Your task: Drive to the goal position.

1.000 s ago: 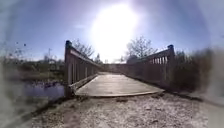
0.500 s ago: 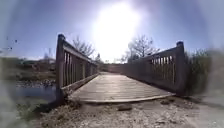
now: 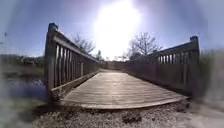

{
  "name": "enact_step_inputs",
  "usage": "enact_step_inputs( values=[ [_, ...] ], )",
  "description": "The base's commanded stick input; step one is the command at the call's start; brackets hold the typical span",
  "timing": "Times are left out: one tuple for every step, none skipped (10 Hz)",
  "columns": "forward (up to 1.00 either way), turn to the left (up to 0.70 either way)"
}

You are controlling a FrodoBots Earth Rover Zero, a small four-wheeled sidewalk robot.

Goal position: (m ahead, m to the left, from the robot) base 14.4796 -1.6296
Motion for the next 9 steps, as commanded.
enact_step_inputs(
  values=[
    [0.7,0.02],
    [0.7,0.02],
    [0.7,0.01],
    [0.7,0.01],
    [0.7,0.02],
    [0.7,0.02],
    [0.7,0.02],
    [0.7,0.02],
    [0.7,0.02]
  ],
)
